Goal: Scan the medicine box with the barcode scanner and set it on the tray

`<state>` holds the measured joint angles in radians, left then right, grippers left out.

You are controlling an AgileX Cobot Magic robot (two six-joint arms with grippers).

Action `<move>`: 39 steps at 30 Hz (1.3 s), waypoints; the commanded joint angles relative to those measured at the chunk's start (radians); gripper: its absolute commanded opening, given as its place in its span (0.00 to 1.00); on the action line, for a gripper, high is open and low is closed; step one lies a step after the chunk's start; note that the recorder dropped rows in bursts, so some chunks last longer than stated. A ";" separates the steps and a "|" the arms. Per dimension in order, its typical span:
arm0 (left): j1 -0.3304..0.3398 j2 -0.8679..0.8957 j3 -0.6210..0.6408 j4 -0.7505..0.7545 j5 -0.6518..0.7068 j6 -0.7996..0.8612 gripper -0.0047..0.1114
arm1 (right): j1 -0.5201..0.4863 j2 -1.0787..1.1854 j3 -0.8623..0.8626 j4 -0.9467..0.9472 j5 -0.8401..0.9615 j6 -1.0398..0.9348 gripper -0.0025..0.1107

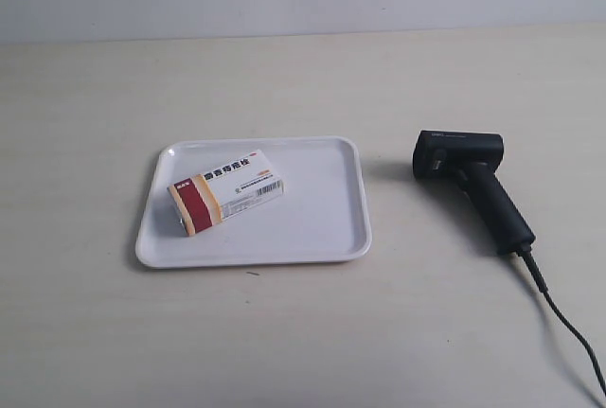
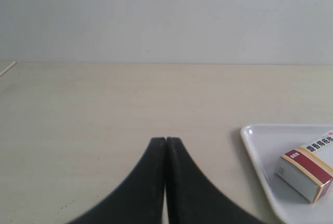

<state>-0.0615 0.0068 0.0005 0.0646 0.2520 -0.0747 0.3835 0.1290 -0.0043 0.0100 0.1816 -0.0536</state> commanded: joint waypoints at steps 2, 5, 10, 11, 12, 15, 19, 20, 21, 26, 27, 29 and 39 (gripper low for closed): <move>0.003 -0.007 -0.001 0.002 0.000 -0.005 0.06 | -0.005 -0.004 0.004 -0.004 -0.016 0.015 0.03; 0.003 -0.007 -0.001 0.002 0.000 -0.005 0.06 | -0.016 -0.022 0.004 0.001 -0.010 0.020 0.03; 0.003 -0.007 -0.001 0.002 0.005 -0.005 0.06 | -0.164 -0.107 0.004 0.098 -0.012 0.020 0.03; 0.003 -0.007 -0.001 0.002 0.005 -0.005 0.06 | -0.193 -0.123 0.004 0.115 -0.012 0.020 0.03; 0.003 -0.007 -0.001 0.002 0.005 -0.005 0.06 | -0.225 -0.129 0.004 0.127 -0.012 0.020 0.03; 0.003 -0.007 -0.001 0.002 0.005 -0.005 0.06 | -0.286 -0.129 0.004 0.129 -0.010 0.022 0.03; 0.003 -0.007 -0.001 0.002 0.005 -0.005 0.06 | -0.302 -0.129 0.004 0.129 0.008 0.020 0.03; 0.003 -0.007 -0.001 0.002 0.005 -0.005 0.06 | -0.302 -0.129 0.004 0.129 0.008 0.020 0.03; 0.003 -0.007 -0.001 0.002 0.005 -0.005 0.06 | -0.302 -0.129 0.004 0.129 0.006 0.020 0.03; 0.003 -0.007 -0.001 0.002 0.005 -0.005 0.06 | -0.302 -0.129 0.004 0.129 0.006 0.020 0.03; 0.003 -0.007 -0.001 0.002 0.005 -0.005 0.06 | -0.302 -0.129 0.004 0.129 0.006 0.020 0.03; 0.003 -0.007 -0.001 0.002 0.005 -0.005 0.06 | -0.302 -0.129 0.004 0.129 0.010 0.020 0.03; 0.003 -0.007 -0.001 0.002 0.005 -0.005 0.06 | -0.302 -0.129 0.004 0.129 0.012 0.020 0.03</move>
<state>-0.0615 0.0068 0.0005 0.0646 0.2552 -0.0747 0.0860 0.0068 -0.0043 0.1393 0.1910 -0.0338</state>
